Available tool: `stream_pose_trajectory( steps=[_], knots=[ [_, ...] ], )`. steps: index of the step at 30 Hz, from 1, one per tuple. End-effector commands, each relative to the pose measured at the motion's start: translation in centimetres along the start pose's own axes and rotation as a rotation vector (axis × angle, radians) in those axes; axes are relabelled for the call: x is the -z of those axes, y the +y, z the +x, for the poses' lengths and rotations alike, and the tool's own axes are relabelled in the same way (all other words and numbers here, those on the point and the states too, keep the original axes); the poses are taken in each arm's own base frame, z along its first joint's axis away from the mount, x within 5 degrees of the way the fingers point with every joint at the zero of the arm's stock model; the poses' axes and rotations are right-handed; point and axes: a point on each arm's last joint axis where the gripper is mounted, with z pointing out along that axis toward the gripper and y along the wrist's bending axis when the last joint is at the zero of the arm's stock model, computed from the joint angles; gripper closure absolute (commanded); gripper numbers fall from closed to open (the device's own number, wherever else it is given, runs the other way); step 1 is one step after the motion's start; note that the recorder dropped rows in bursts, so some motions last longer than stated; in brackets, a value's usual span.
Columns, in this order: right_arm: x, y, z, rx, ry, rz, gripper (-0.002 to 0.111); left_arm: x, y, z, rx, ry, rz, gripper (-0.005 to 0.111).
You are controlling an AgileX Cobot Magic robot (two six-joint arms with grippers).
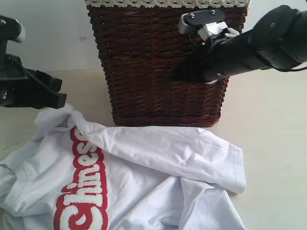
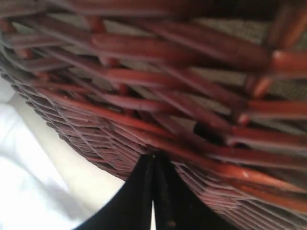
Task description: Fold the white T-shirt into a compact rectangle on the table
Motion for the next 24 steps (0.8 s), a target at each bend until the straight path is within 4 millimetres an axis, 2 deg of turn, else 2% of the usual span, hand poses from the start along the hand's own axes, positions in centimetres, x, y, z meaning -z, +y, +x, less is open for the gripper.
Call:
stream_pose_trajectory(
  steps=[1,4,7,11,14,18,21,23,24],
  knots=[
    [-1.5,-2.2,-3.6,-0.073,-0.111,0.059,0.108,-0.9,-0.4,1.6,-0.005,0.061,0.02,0.054],
    [-2.5,-3.7,-4.5,-0.121,-0.116,0.069,0.108,-1.7,-0.5,2.6,-0.014,0.11,0.016,0.054],
    [-3.8,-5.1,-4.2,-0.159,-0.076,0.079,0.108,-2.3,-0.6,3.1,-0.019,0.136,0.015,0.054],
    [-3.9,-5.8,-4.3,-0.171,0.011,0.033,0.108,-2.4,-0.7,3.3,-0.02,0.144,0.017,0.054],
    [-2.3,-5.0,-5.2,-0.038,0.066,-0.015,0.108,-2.4,-0.7,3.3,-0.02,0.143,0.019,0.054],
    [1.7,-2.9,-6.3,0.131,0.137,-0.156,0.1,-2.4,-0.9,3.3,-0.019,0.142,0.038,0.054],
    [4.0,-1.1,-5.7,0.216,0.254,-0.295,0.09,-2.4,-1.3,3.8,-0.019,0.15,0.081,0.054],
    [4.6,0.4,-5.0,0.255,0.336,-0.377,0.084,-2.3,-1.6,4.4,-0.018,0.16,0.115,0.054],
    [4.8,1.8,-4.1,0.295,0.42,-0.455,0.081,-2.3,-1.8,4.8,-0.018,0.169,0.133,0.054]
  ],
)
